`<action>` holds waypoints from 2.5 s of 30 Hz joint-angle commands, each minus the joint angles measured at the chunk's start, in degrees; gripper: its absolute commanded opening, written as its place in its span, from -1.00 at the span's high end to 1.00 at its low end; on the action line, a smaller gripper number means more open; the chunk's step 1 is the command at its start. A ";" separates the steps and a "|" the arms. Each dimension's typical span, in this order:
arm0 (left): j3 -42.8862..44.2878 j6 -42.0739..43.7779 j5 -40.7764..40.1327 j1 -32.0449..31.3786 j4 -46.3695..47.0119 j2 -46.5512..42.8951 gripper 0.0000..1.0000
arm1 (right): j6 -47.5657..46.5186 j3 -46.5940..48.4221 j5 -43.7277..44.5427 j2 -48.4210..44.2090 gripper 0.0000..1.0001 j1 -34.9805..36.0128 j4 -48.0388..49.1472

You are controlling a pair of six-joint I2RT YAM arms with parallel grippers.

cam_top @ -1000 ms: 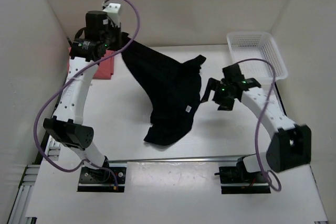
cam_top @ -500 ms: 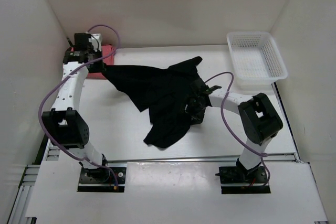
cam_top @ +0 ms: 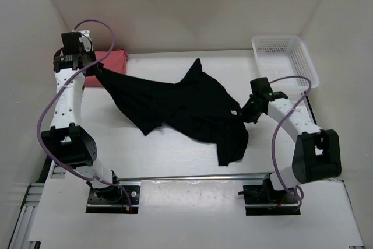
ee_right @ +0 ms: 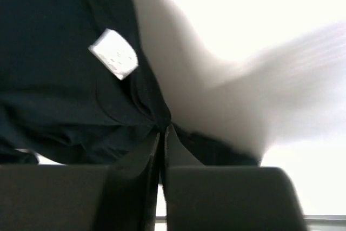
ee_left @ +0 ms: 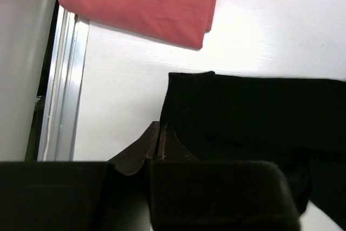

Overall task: Fold and stack the t-shirts
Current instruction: Flatten out the tshirt

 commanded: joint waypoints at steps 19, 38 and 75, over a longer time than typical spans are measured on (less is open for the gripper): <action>-31.04 0.03 -7.14 -47.36 -0.96 -10.69 -1.00 | -11.85 4.67 2.57 6.30 -0.99 -3.59 -12.55; -31.09 0.03 -11.09 -50.31 9.06 8.39 -0.17 | -5.34 -6.80 -2.63 7.70 -0.93 3.27 -4.72; -3.63 0.03 -22.33 -22.83 5.81 -1.16 0.78 | -14.55 54.12 -2.71 18.99 0.99 -2.35 -18.65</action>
